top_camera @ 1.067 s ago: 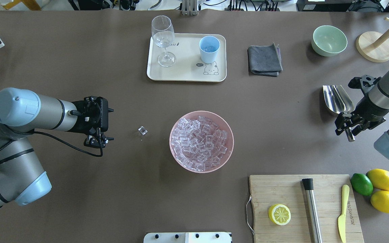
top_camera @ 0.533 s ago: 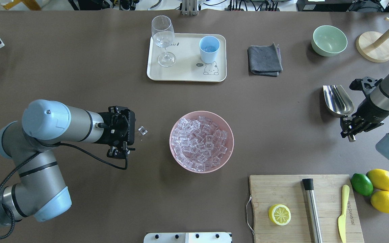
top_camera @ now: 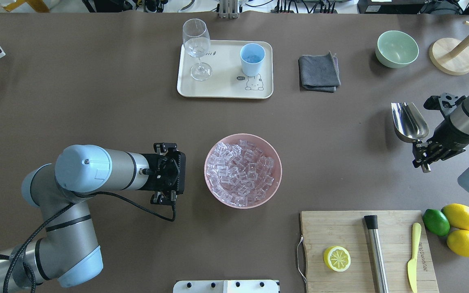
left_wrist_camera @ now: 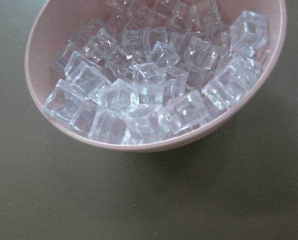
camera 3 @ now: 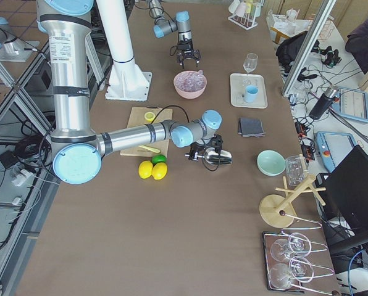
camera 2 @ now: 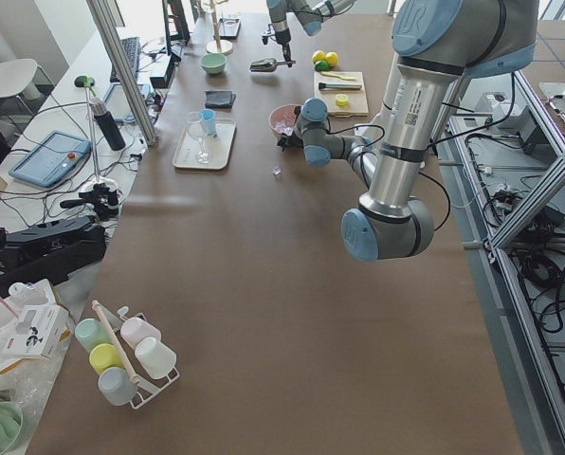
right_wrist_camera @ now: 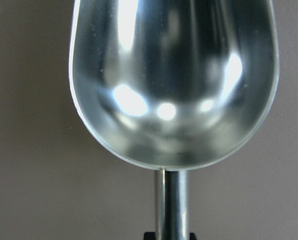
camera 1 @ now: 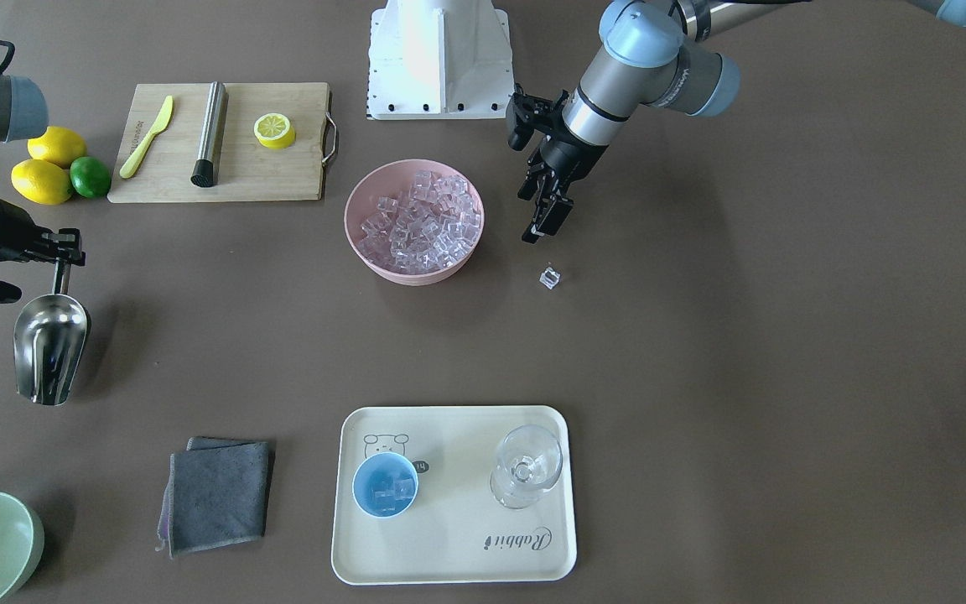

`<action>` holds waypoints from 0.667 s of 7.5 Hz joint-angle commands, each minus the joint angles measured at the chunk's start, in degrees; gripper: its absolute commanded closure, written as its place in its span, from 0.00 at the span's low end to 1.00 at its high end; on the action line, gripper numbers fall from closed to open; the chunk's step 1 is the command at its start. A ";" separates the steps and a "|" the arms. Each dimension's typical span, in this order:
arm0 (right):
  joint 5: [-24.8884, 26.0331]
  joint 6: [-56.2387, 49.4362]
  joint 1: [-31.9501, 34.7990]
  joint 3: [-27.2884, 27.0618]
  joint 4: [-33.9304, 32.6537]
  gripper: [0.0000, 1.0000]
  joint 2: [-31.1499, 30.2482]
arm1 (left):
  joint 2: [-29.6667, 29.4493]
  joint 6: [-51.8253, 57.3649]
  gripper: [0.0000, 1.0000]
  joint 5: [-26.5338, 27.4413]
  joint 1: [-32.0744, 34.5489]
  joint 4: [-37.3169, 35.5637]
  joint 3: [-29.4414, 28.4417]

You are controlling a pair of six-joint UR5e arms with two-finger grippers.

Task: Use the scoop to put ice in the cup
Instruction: 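Close the right gripper on the scoop handle while the left gripper reaches the bowl rim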

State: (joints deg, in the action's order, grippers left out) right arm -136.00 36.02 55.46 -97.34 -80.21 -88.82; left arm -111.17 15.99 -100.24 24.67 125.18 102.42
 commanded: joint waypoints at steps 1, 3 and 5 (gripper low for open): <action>0.38 -1.29 0.70 -5.37 -0.73 1.00 -2.14 | -0.10 -0.08 0.02 0.13 -0.15 3.13 -2.21; 4.83 -12.77 3.42 -11.51 -12.96 1.00 0.11 | -0.37 -0.26 0.02 0.14 0.29 3.40 -2.75; 11.34 -38.25 8.50 -14.28 -27.23 1.00 4.68 | -2.47 -0.17 0.02 0.13 1.25 3.23 -3.98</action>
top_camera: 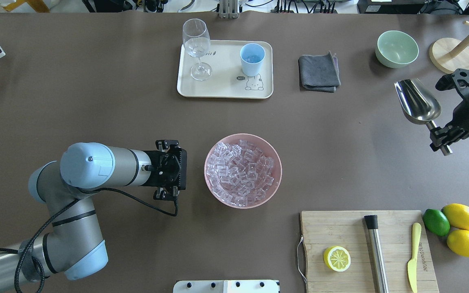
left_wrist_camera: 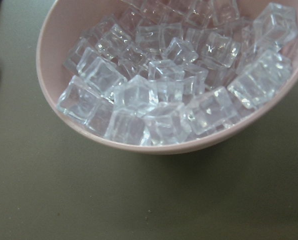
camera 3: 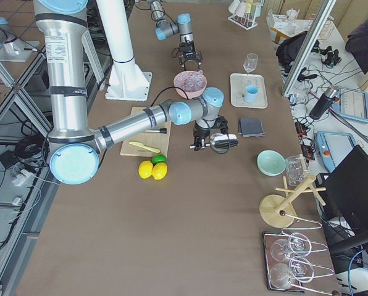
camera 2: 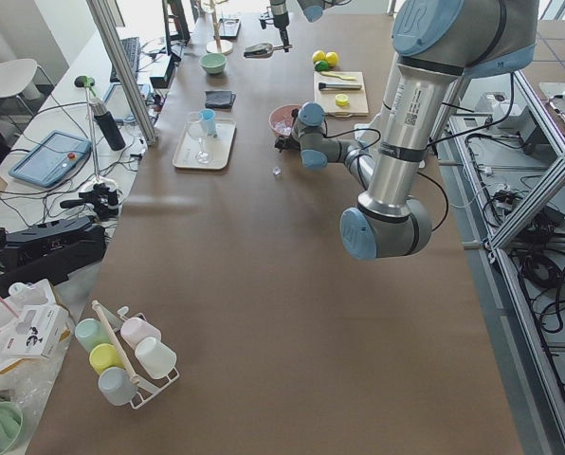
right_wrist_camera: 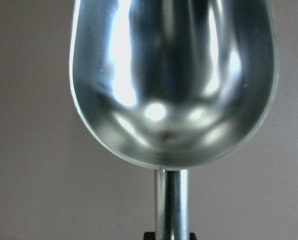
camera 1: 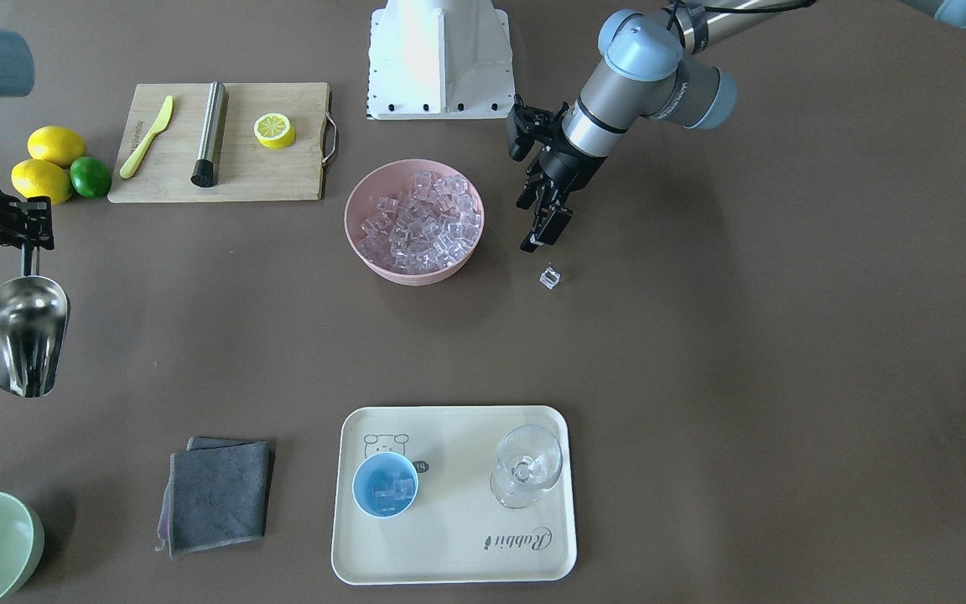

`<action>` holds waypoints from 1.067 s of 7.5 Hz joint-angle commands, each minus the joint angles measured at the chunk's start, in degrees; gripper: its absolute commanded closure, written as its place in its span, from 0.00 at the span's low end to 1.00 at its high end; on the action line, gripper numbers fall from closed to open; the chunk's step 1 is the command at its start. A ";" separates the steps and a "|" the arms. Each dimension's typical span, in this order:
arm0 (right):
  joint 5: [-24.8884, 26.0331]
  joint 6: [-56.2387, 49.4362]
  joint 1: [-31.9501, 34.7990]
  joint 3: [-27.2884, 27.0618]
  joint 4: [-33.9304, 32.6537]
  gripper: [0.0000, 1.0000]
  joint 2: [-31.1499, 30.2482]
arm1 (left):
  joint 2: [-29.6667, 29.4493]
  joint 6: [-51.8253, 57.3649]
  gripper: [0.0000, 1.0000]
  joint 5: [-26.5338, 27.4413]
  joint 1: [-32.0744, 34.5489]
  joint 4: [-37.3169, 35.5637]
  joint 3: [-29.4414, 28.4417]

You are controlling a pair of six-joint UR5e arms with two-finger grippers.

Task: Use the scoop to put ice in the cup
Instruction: 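Lift the scoop off the table with the right gripper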

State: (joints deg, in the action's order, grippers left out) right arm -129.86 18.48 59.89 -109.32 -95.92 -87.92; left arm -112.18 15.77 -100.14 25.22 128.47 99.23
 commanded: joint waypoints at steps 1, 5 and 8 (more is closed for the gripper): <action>5.41 -29.55 6.09 -2.57 -12.35 1.00 3.81 | -2.94 0.14 0.02 0.56 0.71 -0.32 -2.27; 13.65 -52.43 6.20 -10.61 -30.82 1.00 7.13 | -4.45 0.32 0.02 0.04 0.62 0.11 -3.78; 15.69 -53.46 2.18 -16.44 -52.23 1.00 16.89 | -2.18 0.32 0.02 0.12 0.97 5.19 -4.04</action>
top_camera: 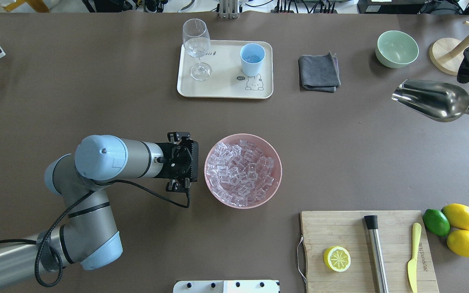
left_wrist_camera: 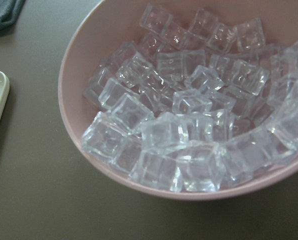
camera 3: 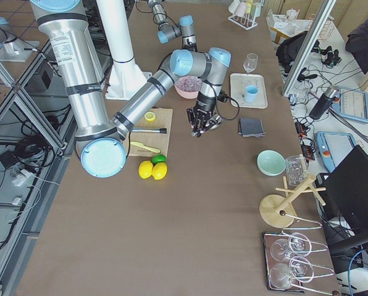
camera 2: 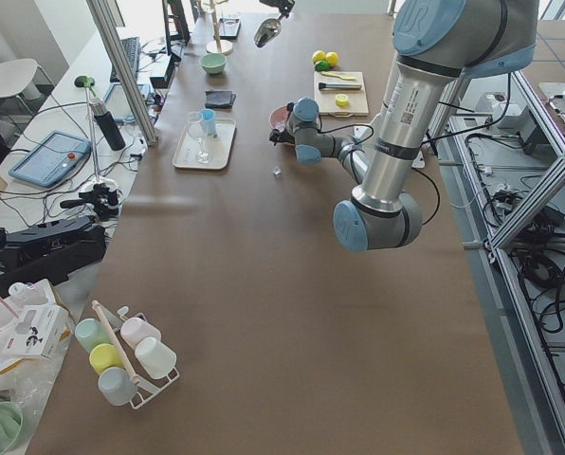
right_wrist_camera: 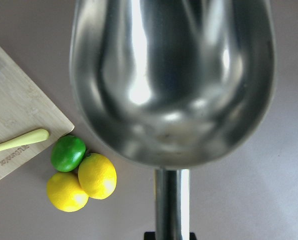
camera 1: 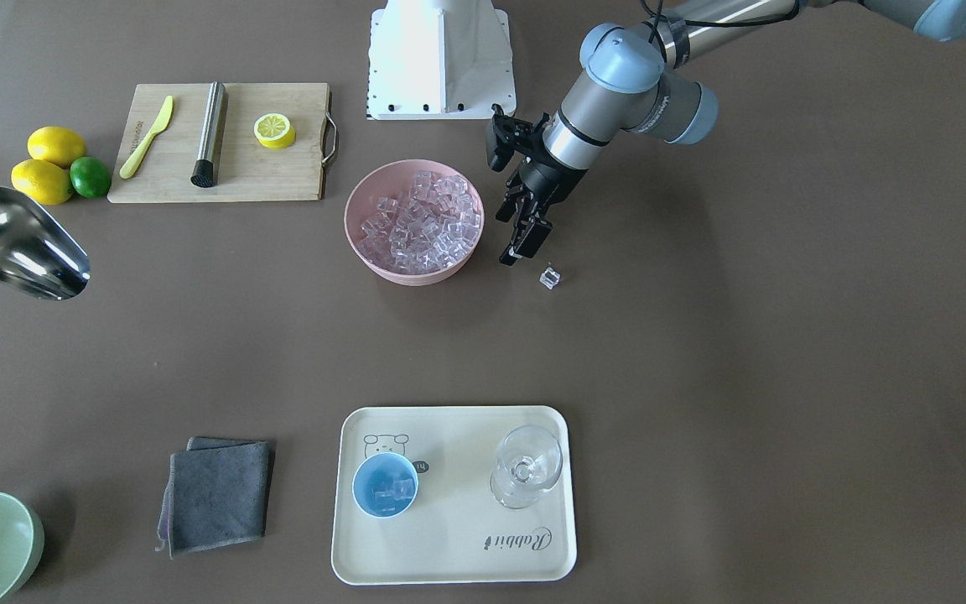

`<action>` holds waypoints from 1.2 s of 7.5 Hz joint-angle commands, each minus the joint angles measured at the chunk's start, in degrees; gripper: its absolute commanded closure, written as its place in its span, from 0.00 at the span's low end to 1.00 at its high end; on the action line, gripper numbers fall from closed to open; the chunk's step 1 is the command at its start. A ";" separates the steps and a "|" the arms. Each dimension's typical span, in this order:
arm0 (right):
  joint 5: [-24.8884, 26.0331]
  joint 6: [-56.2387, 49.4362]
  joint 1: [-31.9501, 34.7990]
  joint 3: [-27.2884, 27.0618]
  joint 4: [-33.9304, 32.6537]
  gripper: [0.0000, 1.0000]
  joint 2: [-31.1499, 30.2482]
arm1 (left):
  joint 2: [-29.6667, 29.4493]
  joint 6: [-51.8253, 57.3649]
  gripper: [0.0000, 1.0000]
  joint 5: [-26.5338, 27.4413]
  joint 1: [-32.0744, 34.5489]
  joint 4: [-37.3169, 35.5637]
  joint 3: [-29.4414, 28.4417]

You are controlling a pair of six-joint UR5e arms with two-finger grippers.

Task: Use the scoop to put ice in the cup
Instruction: 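Lift the scoop off the table with the right gripper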

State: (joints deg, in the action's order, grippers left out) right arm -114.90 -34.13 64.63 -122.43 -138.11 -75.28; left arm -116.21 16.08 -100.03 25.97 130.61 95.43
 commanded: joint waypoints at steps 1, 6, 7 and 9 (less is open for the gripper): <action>0.82 -0.94 -3.71 -4.12 -13.38 1.00 5.92 | 2.39 0.01 0.02 -0.17 0.66 4.73 -1.21; 0.82 0.99 -11.63 -5.71 -26.14 1.00 14.45 | 2.13 0.18 0.02 -2.00 2.06 13.88 -4.90; 0.82 1.17 -11.63 -5.63 -26.42 1.00 14.55 | 1.96 0.18 0.02 -6.89 1.98 14.67 -5.69; 0.21 5.17 -11.72 -3.36 -26.86 1.00 14.90 | 1.69 0.10 0.02 -9.04 3.04 16.34 -6.66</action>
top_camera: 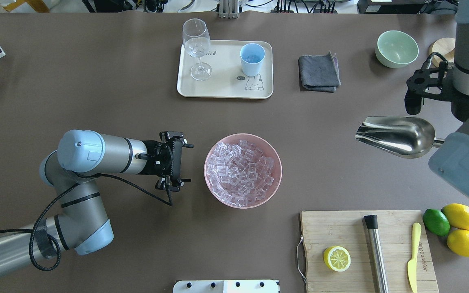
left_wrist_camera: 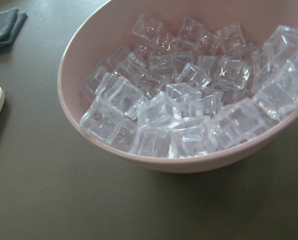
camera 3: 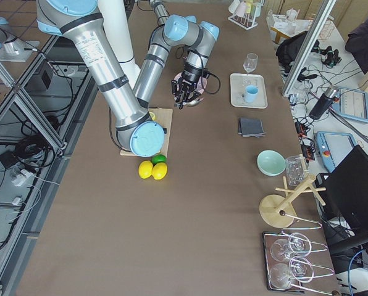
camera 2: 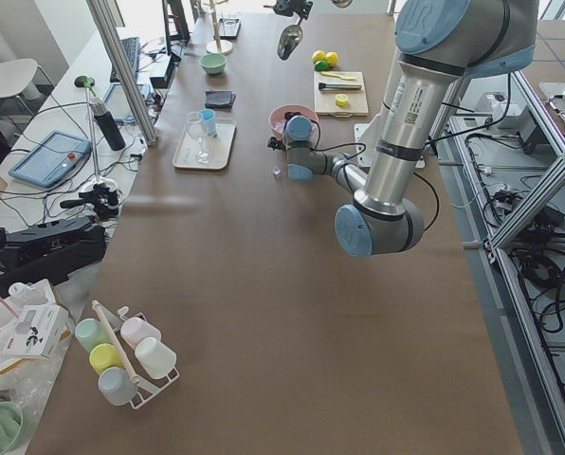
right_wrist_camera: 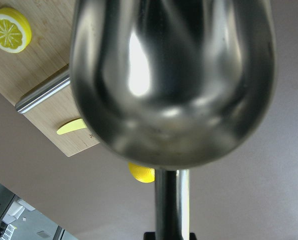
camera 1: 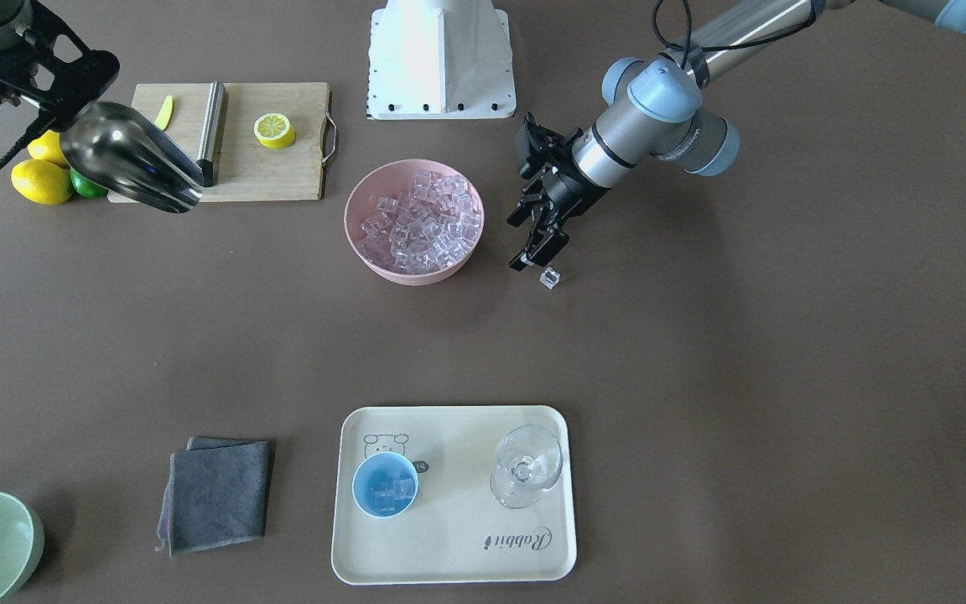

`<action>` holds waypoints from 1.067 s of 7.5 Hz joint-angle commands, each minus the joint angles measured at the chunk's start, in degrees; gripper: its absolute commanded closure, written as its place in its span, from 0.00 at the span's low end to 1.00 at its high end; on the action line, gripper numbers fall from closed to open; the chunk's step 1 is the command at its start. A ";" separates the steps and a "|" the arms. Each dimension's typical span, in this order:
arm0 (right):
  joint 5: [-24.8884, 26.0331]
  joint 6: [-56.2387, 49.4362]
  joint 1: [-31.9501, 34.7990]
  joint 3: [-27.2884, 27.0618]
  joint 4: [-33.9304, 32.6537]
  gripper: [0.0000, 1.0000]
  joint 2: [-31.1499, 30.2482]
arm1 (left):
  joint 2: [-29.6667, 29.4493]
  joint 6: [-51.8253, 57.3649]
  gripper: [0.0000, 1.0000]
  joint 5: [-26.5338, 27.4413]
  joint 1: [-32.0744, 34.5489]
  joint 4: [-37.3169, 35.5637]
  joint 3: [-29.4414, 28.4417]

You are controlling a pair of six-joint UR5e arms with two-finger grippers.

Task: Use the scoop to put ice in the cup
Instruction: 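Lift the scoop off the table with the right gripper, then swing the scoop over the pink bowl and lower it into the ice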

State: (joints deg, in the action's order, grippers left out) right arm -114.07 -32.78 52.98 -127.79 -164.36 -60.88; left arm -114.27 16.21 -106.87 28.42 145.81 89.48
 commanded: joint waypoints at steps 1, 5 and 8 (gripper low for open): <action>-1.67 5.95 -0.94 3.41 -1.65 1.00 2.24 | -1.21 -0.13 0.02 -2.11 0.76 1.23 -1.49; -2.56 15.11 -13.04 10.33 -5.70 1.00 16.11 | -3.59 -0.04 0.02 -3.42 1.20 1.23 -3.26; -0.55 15.11 -21.05 16.32 -12.44 1.00 24.38 | -3.59 0.04 0.02 -3.87 2.94 1.23 -3.34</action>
State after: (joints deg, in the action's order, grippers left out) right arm -115.89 -17.74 36.68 -114.95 -172.23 -41.31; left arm -117.87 16.14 -110.19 29.88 147.03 86.18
